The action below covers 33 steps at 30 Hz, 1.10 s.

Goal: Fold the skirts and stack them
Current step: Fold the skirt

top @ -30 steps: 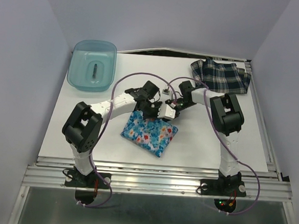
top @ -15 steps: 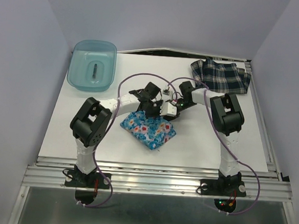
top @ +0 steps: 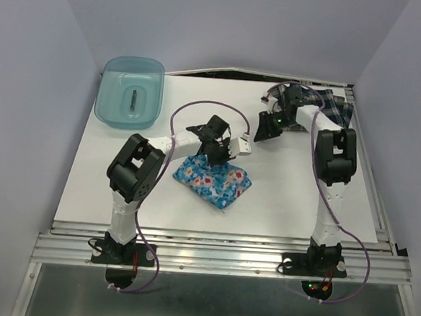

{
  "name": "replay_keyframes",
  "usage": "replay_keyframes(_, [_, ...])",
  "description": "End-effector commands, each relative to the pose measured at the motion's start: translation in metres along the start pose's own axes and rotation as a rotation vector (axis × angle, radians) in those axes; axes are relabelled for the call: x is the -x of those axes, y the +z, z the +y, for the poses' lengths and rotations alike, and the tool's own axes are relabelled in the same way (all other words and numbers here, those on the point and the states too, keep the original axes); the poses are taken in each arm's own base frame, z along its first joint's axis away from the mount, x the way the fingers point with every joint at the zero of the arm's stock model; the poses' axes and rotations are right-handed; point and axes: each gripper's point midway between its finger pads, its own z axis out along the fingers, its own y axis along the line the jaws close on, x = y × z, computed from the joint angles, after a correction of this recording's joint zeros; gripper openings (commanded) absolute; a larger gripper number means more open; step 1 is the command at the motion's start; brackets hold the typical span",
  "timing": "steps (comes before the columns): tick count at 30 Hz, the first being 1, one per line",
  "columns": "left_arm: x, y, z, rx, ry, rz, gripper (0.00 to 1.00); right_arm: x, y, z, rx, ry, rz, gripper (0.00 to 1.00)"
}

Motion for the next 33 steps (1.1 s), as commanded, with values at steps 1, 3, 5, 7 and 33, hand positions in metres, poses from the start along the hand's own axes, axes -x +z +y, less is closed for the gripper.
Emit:
replay_keyframes(1, [-0.024,0.007,-0.008,-0.022,-0.247,0.104,0.0,-0.004,-0.043,-0.027,-0.116,0.141,-0.018,0.42])
replay_keyframes(3, [-0.024,0.007,-0.005,-0.003,-0.408,0.117,0.0,-0.008,-0.061,-0.007,-0.066,0.171,-0.046,0.42])
replay_keyframes(5, [-0.031,0.016,-0.008,-0.012,-0.512,0.147,0.0,-0.004,-0.078,0.021,-0.005,0.167,-0.085,0.43])
replay_keyframes(7, [-0.038,0.025,-0.013,-0.009,-0.644,0.178,0.0,-0.007,-0.088,0.054,0.1,0.196,-0.112,0.43])
replay_keyframes(33, [-0.006,0.001,0.077,0.192,-0.866,-0.05,0.04,-0.135,0.037,0.121,0.381,0.519,0.125,0.5])
